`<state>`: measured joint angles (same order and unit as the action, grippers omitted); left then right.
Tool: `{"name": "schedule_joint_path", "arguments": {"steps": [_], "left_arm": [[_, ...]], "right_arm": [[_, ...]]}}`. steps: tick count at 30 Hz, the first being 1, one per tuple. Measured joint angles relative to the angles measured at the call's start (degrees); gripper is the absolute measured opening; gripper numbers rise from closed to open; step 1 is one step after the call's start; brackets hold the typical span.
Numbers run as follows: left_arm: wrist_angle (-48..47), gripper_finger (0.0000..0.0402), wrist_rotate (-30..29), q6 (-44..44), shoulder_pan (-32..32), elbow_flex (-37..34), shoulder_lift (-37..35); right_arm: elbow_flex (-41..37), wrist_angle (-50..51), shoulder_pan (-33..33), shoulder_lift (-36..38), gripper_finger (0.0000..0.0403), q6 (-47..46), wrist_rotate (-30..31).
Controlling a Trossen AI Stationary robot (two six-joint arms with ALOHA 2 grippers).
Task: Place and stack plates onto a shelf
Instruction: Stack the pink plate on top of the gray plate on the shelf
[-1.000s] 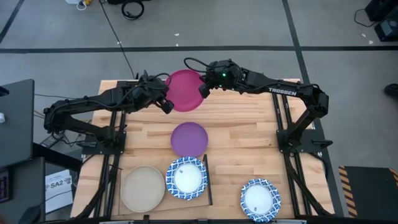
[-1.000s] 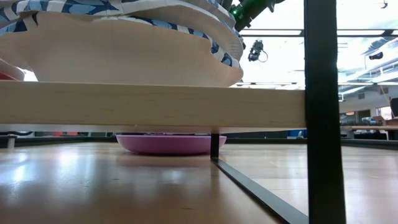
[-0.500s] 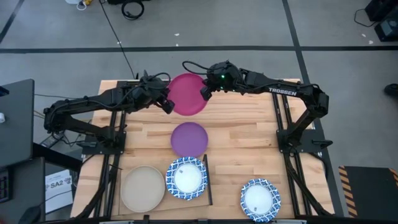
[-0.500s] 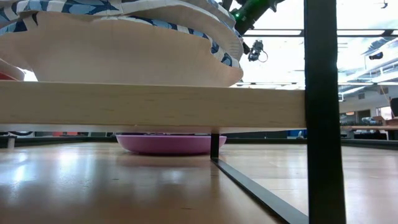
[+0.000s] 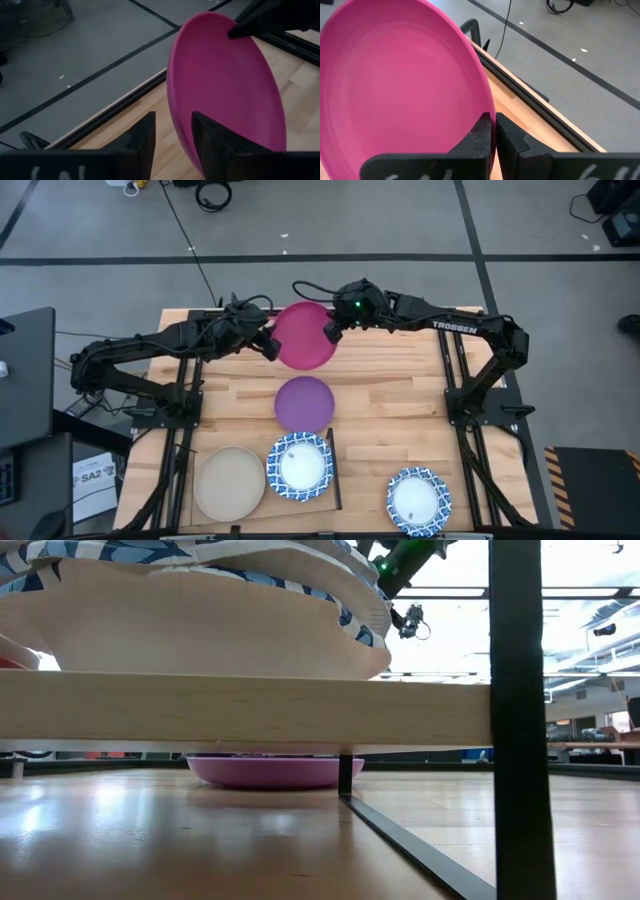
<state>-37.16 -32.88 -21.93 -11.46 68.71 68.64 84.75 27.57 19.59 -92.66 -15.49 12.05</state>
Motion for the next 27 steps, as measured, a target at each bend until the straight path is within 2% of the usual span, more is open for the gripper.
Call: {"name": "schedule_joint_path", "arguments": {"steps": [9,14,20,23,27], "left_arm": [[0.03,0.0156,0.07,-0.02,0.0,0.0,0.0],[0.07,0.0156,0.11,-0.02,0.0,0.0,0.0],[0.12,0.0156,0.2,-0.02,0.0,0.0,0.0],[0.13,0.015,0.24,-0.03,0.0,0.0,0.0],[0.14,0.0124,0.24,-0.02,0.0,0.0,0.0]], "right_arm": [[0.0,-0.32,-0.01,0.0,0.0015,0.17,-0.19],[0.0,-2.62,-0.04,0.0,0.0015,0.2,-4.26],[0.0,-4.95,-0.06,0.0,0.0015,0.22,-5.89],[0.0,-5.18,-0.06,0.0,0.0015,0.22,-5.96],[0.0,-5.25,-0.06,0.0,0.0015,0.19,-6.03]]}}
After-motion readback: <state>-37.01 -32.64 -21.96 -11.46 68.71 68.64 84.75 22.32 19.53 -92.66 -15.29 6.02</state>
